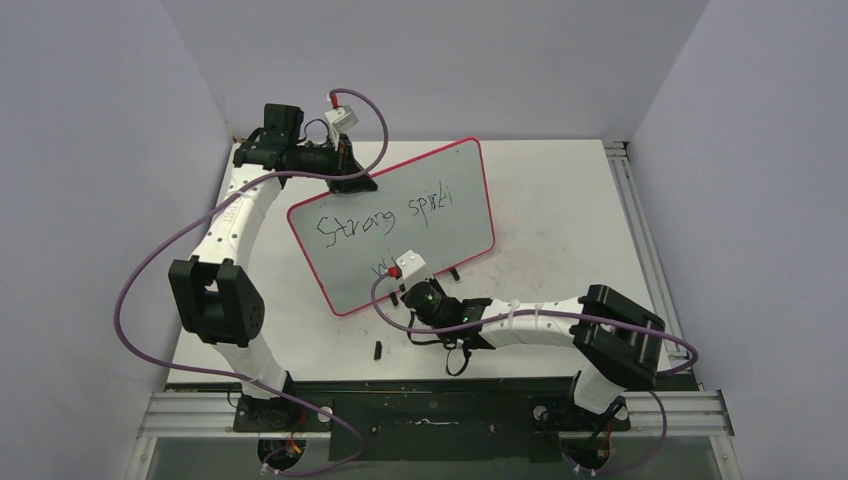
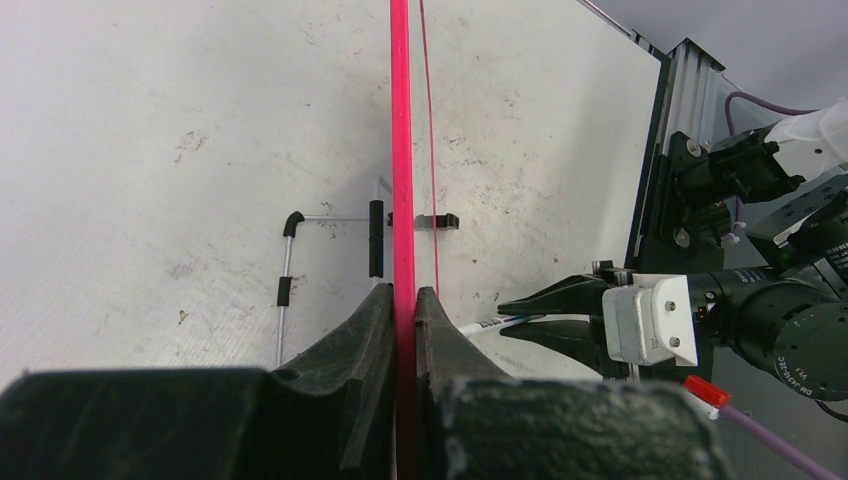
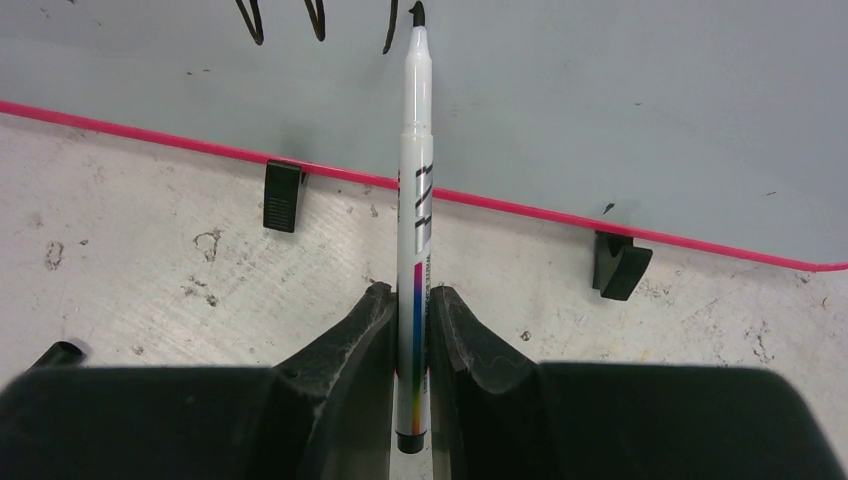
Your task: Write a sentence on the whiteboard
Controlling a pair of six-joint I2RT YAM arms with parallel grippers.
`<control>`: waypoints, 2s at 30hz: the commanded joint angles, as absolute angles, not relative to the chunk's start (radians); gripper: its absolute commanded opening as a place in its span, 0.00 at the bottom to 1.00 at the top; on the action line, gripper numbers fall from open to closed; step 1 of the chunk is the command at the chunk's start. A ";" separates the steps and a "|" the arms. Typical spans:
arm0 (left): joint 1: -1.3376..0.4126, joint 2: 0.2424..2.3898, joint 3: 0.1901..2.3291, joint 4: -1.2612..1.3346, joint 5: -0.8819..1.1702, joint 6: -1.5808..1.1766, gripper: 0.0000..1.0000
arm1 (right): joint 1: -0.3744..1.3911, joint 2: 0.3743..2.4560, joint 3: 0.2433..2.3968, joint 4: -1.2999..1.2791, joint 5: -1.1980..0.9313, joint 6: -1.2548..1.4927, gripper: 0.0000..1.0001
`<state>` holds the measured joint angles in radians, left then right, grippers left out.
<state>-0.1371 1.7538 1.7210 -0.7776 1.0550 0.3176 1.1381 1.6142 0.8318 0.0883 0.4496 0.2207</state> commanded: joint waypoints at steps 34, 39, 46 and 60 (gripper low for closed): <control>-0.169 1.760 1.675 -0.896 1.054 0.342 0.00 | 1.146 1.550 0.888 0.117 0.529 0.195 0.05; -0.169 1.759 1.675 -0.896 1.055 0.342 0.00 | 1.143 1.585 0.917 0.117 0.528 0.177 0.05; -0.169 1.757 1.675 -0.896 1.055 0.341 0.00 | 1.125 1.619 0.930 0.113 0.515 0.192 0.05; -0.168 1.756 1.676 -0.896 1.055 0.341 0.00 | 1.116 1.645 0.901 0.092 0.482 0.234 0.05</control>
<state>-0.1371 1.7500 1.7176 -0.7769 1.0546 0.3176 1.1198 1.6333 0.8967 0.0875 0.4831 0.2024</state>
